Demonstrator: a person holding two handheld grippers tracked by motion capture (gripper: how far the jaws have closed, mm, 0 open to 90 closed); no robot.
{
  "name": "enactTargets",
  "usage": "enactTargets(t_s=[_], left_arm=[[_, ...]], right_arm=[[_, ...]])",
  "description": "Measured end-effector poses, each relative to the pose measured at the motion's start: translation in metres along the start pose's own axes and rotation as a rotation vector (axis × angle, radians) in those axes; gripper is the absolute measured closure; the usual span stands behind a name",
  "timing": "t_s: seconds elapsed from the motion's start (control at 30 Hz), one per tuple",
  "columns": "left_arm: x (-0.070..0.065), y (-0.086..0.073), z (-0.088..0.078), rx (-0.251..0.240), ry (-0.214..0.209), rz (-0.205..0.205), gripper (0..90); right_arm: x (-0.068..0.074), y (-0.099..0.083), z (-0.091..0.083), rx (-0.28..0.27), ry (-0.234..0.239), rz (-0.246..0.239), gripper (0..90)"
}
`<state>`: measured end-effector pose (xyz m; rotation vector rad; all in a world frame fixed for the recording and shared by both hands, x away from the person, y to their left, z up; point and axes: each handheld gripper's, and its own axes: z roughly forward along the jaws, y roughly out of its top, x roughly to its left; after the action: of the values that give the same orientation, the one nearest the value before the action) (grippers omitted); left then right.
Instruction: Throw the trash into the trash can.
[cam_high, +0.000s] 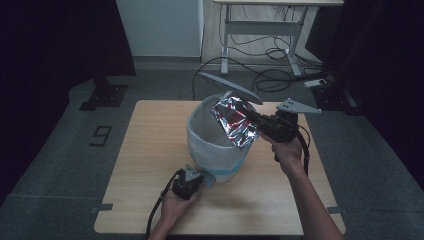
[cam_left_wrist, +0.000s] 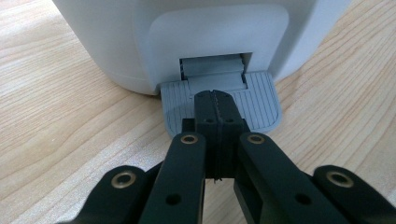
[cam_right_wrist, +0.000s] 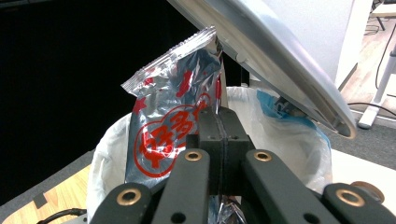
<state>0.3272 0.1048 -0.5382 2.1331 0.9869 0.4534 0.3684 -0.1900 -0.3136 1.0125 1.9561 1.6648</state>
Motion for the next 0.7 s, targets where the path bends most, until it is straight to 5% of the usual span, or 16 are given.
enactTargets(t_s=[0.7], left_arm=[[0.000, 0.000, 0.000, -0.003, 0.004, 0.005, 90.0]], right_arm=[[0.010, 0.010, 0.021, -0.010, 0.017, 0.003, 89.6]])
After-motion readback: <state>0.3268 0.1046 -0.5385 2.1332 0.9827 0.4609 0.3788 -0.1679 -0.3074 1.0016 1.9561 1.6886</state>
